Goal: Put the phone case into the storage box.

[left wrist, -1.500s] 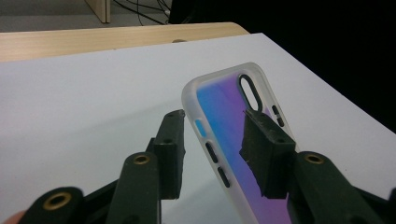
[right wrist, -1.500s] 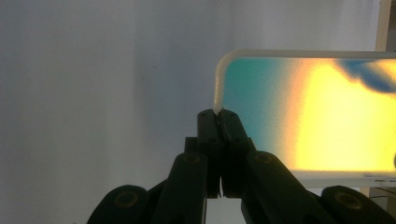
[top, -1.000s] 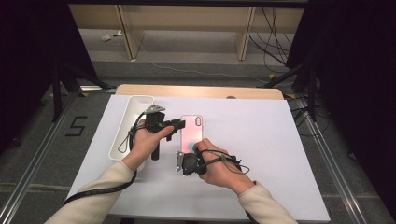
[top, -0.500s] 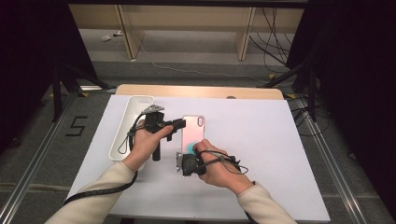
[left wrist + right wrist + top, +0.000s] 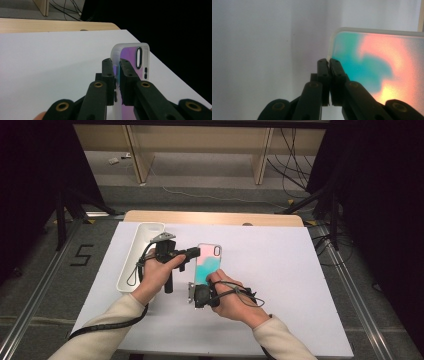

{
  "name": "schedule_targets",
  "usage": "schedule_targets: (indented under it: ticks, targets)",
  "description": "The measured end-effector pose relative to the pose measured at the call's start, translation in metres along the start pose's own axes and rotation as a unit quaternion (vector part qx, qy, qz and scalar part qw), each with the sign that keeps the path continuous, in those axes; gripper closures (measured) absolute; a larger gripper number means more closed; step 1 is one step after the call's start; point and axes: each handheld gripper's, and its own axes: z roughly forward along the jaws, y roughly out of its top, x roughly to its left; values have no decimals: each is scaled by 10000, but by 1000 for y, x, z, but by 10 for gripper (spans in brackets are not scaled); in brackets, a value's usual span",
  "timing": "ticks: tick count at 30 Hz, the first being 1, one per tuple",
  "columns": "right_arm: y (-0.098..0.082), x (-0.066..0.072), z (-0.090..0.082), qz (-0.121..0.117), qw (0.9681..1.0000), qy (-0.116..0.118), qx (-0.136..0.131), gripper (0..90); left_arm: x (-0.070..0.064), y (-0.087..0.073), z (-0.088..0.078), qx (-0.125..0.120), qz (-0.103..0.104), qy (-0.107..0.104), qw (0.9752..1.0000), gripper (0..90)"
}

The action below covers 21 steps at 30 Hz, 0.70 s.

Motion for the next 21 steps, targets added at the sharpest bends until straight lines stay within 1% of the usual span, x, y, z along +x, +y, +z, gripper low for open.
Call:
schedule_targets:
  ticks: [1, 3, 4, 7, 8, 9, 10, 11, 12, 13, 14, 15, 16, 17, 19, 20, 21]
  targets:
    - [1, 2, -1, 209, 9998, 37, 27, 884, 0, 0, 0, -1, 7, 3, 10000, 835]
    - [1, 2, 0, 201, 9998, 48, 22, 883, -1, 0, 0, -2, 22, -23, 10000, 836]
    - [1, 3, -1, 245, 9997, 50, 45, 882, -1, 0, 0, -7, 37, -21, 10000, 837]
    - [0, 2, 0, 220, 9997, 50, 33, 877, -1, 0, 0, -11, 29, -31, 10000, 838]
    - [0, 1, 0, 223, 9997, 100, 28, 875, 0, 0, -1, -7, 33, -42, 10000, 838]
    - [0, 1, 0, 196, 9998, 47, -44, 872, 0, 1, -1, -12, 43, -45, 10000, 838]
    - [0, 0, 0, 187, 9998, 50, -57, 862, 0, 1, -1, -20, 52, -51, 10000, 839]
    - [0, -1, -1, 194, 9998, 40, -52, 844, 0, 1, -1, -20, 67, -54, 10000, 839]
    - [-1, -2, -1, 138, 9999, 41, -76, 824, 0, 0, -1, -23, 66, -40, 10000, 839]
    - [-1, 0, -1, 310, 9994, 87, -87, 806, 1, 0, -1, -28, 68, -53, 10000, 839]
    - [-1, -1, -1, 313, 9993, 102, -156, 787, 1, 1, -1, -29, 83, -69, 9999, 839]
    - [-1, -2, -1, 239, 9995, 65, -209, 765, 1, 0, -1, -43, 66, -64, 9999, 839]
    - [-1, -1, -2, 312, 9993, 55, -195, 751, 1, 1, -1, -62, 87, -59, 9999, 839]
    - [-1, 0, -2, 476, 9986, 92, -221, 732, 1, 1, -1, -63, 96, -57, 9999, 839]
    - [-2, -1, -4, 481, 9986, 55, -209, 702, 2, 1, -2, -87, 96, -63, 9999, 839]
    - [-2, -2, -4, 447, 9987, 12, -252, 686, 2, 1, -2, -99, 119, -64, 9999, 839]
    - [-2, -2, -4, 499, 9982, 20, -326, 672, 3, 1, -2, -104, 141, -72, 9998, 839]
